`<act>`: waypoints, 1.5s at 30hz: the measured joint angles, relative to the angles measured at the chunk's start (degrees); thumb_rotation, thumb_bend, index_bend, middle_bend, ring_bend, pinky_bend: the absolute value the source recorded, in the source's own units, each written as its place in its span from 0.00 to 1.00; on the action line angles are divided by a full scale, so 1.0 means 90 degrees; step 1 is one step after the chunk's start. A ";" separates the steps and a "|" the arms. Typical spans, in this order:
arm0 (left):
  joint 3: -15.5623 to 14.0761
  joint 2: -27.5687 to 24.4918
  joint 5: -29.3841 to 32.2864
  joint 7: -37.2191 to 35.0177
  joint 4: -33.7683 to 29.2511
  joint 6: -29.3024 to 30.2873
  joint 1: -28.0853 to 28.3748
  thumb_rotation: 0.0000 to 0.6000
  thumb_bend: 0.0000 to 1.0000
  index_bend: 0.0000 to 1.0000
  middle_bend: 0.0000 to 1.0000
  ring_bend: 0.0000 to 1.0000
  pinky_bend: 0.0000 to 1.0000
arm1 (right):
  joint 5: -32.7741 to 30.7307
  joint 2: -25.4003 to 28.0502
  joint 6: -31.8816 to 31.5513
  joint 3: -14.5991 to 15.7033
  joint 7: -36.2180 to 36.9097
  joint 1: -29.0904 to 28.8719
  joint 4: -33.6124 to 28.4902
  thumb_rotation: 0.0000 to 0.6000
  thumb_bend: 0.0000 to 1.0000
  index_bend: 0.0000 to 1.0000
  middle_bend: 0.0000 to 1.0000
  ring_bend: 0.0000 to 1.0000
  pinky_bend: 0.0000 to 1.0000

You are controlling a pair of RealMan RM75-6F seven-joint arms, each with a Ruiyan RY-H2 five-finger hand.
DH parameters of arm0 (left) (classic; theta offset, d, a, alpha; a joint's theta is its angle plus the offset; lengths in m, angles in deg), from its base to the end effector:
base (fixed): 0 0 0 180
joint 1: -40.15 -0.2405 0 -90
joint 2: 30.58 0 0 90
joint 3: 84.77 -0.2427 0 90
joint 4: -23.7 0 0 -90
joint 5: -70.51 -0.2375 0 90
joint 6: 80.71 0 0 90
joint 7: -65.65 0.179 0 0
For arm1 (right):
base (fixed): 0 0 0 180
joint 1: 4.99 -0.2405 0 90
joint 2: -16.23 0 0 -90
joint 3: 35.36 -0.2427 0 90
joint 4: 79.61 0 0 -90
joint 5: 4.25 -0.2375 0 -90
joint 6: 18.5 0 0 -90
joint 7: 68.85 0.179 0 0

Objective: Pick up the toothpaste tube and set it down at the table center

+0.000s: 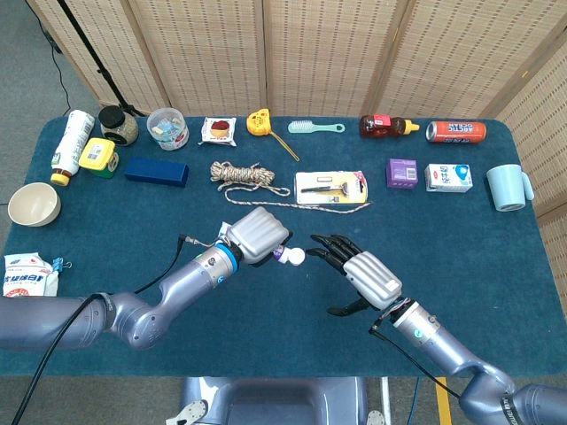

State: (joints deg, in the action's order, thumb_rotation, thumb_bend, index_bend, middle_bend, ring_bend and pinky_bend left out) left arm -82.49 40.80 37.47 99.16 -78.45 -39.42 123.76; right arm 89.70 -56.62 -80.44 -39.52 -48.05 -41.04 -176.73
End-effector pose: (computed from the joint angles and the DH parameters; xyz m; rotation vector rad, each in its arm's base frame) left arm 0.0380 0.3760 -0.0378 -2.3371 -0.5951 -0.6875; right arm -0.1151 -0.3067 0.0051 1.9893 -1.2338 1.3980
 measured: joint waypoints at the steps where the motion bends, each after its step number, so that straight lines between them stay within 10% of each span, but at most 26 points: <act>1: 0.0001 0.0011 0.0009 0.0001 0.0002 0.0015 0.0008 1.00 1.00 0.62 0.52 0.58 0.63 | 0.0000 -0.0010 0.0003 0.0003 0.0005 -0.0007 0.0001 1.00 0.00 0.12 0.00 0.00 0.00; 45: 0.0059 0.0073 -0.0381 -0.0255 -0.0009 0.0344 -0.0229 1.00 1.00 0.61 0.52 0.58 0.63 | -0.0268 -0.0300 0.0227 0.0103 -0.0104 -0.0211 0.0132 1.00 0.00 0.13 0.00 0.00 0.00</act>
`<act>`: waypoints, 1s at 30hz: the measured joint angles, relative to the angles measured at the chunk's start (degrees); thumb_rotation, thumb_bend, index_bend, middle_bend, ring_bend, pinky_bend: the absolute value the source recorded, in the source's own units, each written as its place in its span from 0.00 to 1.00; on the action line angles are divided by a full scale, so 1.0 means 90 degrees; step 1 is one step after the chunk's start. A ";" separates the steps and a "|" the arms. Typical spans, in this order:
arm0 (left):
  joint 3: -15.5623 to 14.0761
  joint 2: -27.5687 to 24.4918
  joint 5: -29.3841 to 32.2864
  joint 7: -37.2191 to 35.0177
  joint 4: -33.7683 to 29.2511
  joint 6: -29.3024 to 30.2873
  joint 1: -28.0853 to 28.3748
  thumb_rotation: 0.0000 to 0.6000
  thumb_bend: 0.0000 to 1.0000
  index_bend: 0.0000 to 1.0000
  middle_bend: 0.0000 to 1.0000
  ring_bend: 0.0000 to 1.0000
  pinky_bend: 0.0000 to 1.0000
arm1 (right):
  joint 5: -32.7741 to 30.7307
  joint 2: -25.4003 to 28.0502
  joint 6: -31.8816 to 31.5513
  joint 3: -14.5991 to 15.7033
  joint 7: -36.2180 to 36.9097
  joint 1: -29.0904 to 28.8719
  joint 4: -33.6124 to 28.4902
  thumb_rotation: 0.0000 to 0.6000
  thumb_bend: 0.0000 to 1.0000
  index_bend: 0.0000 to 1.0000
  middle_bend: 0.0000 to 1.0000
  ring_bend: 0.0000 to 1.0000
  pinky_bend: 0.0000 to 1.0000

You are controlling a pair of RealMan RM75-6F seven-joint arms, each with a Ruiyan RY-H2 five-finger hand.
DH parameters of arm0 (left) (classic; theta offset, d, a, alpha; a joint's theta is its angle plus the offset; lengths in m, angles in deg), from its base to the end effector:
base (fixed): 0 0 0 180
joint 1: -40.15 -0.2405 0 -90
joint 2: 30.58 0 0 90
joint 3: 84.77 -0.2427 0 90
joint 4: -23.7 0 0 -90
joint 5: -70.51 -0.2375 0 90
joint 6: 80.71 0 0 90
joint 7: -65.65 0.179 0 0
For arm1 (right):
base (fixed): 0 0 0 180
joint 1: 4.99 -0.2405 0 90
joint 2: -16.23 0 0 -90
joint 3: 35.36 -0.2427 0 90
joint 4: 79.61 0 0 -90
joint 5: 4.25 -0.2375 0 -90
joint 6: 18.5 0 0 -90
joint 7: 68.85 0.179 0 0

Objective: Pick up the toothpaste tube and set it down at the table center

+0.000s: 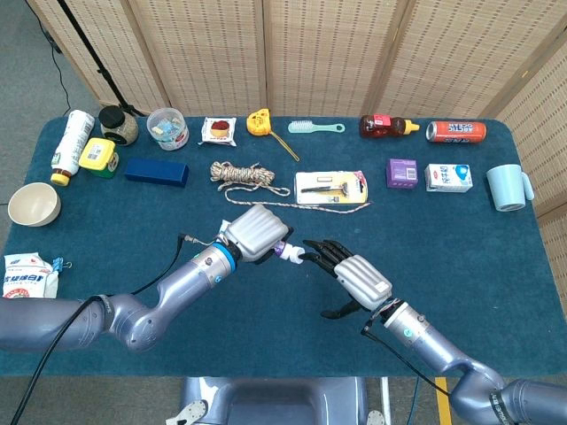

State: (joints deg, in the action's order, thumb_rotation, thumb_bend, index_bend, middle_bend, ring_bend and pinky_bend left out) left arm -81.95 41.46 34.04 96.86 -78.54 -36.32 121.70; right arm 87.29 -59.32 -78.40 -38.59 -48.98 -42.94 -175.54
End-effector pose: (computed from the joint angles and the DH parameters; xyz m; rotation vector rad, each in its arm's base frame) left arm 0.0381 0.3759 -0.0343 -2.3028 -0.6065 -0.7595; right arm -0.1122 -0.3067 -0.0143 2.0136 -1.2770 1.3574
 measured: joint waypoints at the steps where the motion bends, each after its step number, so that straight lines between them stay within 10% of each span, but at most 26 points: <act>1: 0.0016 0.0003 -0.0006 -0.0009 -0.0005 0.0012 -0.0007 1.00 1.00 0.61 0.52 0.58 0.63 | -0.0005 -0.0009 0.0010 0.0001 -0.0003 -0.0005 -0.0001 1.00 0.00 0.13 0.00 0.00 0.00; 30: 0.0088 -0.0052 -0.0883 -0.0360 -0.0095 0.0515 -0.0811 1.00 1.00 0.61 0.52 0.57 0.63 | -0.0131 0.0094 -0.0454 0.0055 0.0621 0.0321 0.0004 1.00 0.00 0.00 0.00 0.00 0.00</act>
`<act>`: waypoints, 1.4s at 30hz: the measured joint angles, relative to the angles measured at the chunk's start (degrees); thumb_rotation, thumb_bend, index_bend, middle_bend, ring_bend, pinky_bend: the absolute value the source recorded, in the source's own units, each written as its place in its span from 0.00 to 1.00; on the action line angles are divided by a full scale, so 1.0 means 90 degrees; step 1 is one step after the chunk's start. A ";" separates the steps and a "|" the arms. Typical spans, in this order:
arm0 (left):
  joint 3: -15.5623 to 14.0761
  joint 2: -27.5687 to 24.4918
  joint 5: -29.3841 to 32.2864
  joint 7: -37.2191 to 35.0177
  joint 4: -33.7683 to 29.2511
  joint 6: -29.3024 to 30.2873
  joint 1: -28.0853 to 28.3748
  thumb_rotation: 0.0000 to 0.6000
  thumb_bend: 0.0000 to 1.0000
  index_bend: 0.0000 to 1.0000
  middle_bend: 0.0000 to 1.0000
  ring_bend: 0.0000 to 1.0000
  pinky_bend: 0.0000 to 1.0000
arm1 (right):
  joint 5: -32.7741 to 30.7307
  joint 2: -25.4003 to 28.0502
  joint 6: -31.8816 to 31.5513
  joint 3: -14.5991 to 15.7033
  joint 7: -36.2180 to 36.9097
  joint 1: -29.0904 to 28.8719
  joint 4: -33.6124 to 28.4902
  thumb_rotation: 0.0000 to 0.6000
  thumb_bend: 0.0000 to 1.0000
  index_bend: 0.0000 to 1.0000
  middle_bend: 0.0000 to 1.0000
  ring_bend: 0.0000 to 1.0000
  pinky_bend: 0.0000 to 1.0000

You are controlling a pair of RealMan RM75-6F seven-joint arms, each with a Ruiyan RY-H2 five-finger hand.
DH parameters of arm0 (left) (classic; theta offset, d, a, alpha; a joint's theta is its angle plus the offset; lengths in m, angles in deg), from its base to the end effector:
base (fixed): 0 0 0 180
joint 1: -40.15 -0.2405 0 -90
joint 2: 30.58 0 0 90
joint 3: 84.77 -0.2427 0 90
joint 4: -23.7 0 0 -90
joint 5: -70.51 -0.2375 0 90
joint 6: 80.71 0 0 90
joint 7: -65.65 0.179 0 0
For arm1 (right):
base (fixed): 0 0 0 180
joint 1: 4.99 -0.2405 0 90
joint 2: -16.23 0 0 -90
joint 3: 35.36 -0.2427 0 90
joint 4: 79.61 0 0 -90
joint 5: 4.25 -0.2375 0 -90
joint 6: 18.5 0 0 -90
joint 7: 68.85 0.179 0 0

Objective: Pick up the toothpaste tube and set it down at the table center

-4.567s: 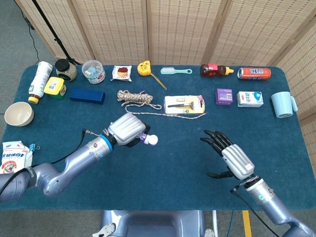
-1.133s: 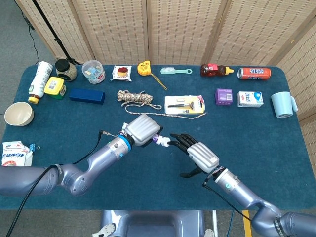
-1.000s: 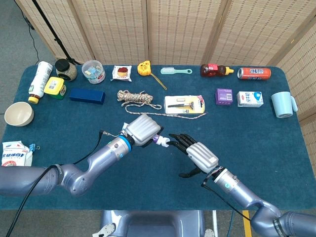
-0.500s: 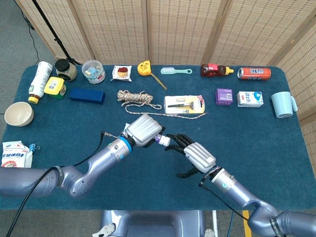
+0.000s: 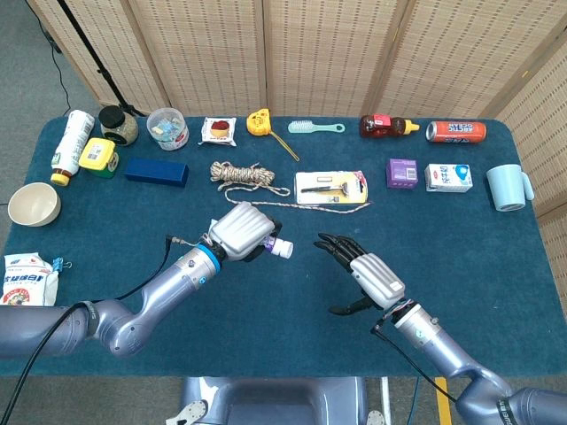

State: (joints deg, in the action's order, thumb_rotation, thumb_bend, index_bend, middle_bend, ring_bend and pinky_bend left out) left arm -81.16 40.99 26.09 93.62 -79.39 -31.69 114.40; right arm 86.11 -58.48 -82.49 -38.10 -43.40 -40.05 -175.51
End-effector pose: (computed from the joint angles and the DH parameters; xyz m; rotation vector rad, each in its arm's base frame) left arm 0.0161 0.3758 -0.0208 -2.2282 -0.6340 -0.8510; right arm -0.1303 -0.3061 0.0003 1.8651 -1.3939 1.4317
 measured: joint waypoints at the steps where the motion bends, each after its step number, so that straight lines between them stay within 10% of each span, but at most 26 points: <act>1: 0.0006 0.0000 -0.0036 -0.0010 0.0004 0.0024 -0.0030 1.00 1.00 0.61 0.52 0.57 0.63 | -0.0009 -0.0001 -0.0011 0.0001 0.0086 0.0014 0.0011 1.00 0.00 0.00 0.00 0.00 0.00; 11: 0.0147 -0.0025 -0.0227 -0.0151 0.0059 0.0094 -0.0250 1.00 1.00 0.61 0.52 0.57 0.63 | -0.0140 -0.0081 -0.0080 -0.0024 0.1354 0.0134 0.0151 0.98 0.00 0.00 0.00 0.00 0.00; 19: 0.0270 -0.0118 -0.0183 -0.0246 0.0122 0.0033 -0.0365 1.00 1.00 0.61 0.52 0.57 0.63 | -0.0232 -0.0313 -0.0318 -0.0167 0.3061 0.0264 0.0360 0.51 0.00 0.00 0.00 0.00 0.00; 29: 0.0404 -0.0054 -0.0131 -0.0142 0.0128 0.0027 -0.0374 1.00 1.00 0.61 0.52 0.58 0.63 | -0.0504 -0.0669 -0.0627 -0.0502 0.4865 0.0482 0.0613 0.32 0.00 0.00 0.00 0.00 0.00; 42: 0.0458 0.0197 0.0082 0.0435 -0.0019 0.0355 -0.0289 1.00 1.00 0.61 0.52 0.58 0.63 | -0.0831 -0.0881 -0.0607 -0.0737 0.4829 0.0584 0.0622 0.21 0.00 0.00 0.00 0.00 0.00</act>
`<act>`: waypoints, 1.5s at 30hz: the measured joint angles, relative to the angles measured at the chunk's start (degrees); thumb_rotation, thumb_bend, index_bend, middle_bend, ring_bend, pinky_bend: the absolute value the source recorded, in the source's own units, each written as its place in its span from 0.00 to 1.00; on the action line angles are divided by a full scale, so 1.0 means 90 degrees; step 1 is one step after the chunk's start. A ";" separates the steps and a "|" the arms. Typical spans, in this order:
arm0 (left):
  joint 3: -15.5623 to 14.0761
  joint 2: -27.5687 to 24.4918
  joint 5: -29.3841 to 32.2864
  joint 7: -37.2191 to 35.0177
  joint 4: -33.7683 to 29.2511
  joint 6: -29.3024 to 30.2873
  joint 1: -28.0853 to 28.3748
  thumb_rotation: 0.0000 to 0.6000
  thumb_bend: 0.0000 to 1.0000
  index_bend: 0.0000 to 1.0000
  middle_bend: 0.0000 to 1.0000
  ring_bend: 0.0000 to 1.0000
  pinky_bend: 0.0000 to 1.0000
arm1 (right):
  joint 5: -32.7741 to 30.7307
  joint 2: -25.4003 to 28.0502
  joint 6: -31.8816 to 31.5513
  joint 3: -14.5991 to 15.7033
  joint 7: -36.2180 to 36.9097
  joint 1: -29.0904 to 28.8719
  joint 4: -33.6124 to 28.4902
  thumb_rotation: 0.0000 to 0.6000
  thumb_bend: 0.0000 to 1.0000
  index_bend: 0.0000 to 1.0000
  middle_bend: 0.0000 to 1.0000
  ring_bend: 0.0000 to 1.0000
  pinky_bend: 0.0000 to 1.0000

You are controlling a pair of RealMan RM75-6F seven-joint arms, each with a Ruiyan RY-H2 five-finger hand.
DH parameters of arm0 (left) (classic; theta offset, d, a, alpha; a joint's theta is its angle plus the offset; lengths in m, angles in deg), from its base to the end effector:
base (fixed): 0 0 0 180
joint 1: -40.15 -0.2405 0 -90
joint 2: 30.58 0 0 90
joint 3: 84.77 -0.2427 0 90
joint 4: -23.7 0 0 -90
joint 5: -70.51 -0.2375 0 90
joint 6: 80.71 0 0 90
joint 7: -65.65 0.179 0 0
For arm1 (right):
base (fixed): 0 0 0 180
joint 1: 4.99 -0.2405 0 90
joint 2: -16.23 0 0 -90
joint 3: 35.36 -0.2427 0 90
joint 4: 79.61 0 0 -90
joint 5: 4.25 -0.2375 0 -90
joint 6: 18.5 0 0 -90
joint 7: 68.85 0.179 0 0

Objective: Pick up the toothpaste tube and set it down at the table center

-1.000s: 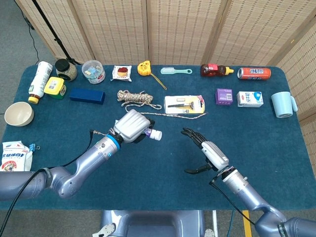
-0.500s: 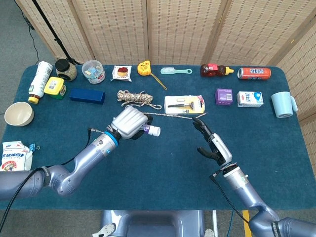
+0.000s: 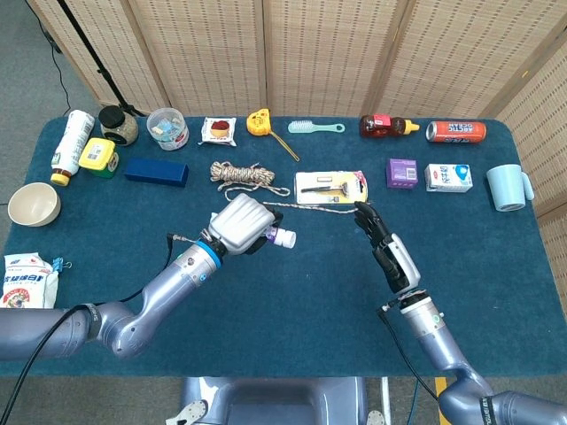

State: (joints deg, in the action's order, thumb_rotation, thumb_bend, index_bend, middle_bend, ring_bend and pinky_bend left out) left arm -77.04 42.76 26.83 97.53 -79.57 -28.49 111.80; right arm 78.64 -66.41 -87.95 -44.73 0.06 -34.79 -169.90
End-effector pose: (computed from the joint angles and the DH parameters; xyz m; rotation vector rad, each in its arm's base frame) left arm 0.0277 0.3784 -0.0147 -2.1546 -0.6235 -0.9201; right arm -0.1495 -0.3311 0.0069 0.9777 -2.1565 1.9729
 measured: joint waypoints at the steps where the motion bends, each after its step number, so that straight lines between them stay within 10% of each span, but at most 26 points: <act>1: 0.0011 0.0036 0.0036 0.0045 -0.0013 0.0042 0.0011 1.00 1.00 0.61 0.52 0.58 0.63 | -0.0043 -0.0012 0.0021 -0.0027 -0.0067 -0.0003 -0.0009 0.20 0.00 0.00 0.00 0.00 0.00; 45: 0.0618 0.1468 0.1733 0.1822 0.0125 0.1200 0.0879 1.00 1.00 0.62 0.53 0.59 0.63 | -0.1242 -0.1347 0.0192 -0.1151 -0.1804 -0.0123 0.0028 0.18 0.00 0.00 0.00 0.00 0.00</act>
State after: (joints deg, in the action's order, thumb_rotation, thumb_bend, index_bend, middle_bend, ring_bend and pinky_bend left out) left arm -71.47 55.98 42.43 113.93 -78.44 -17.69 119.71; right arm 67.46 -78.53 -86.22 -55.10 -16.17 -35.90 -169.65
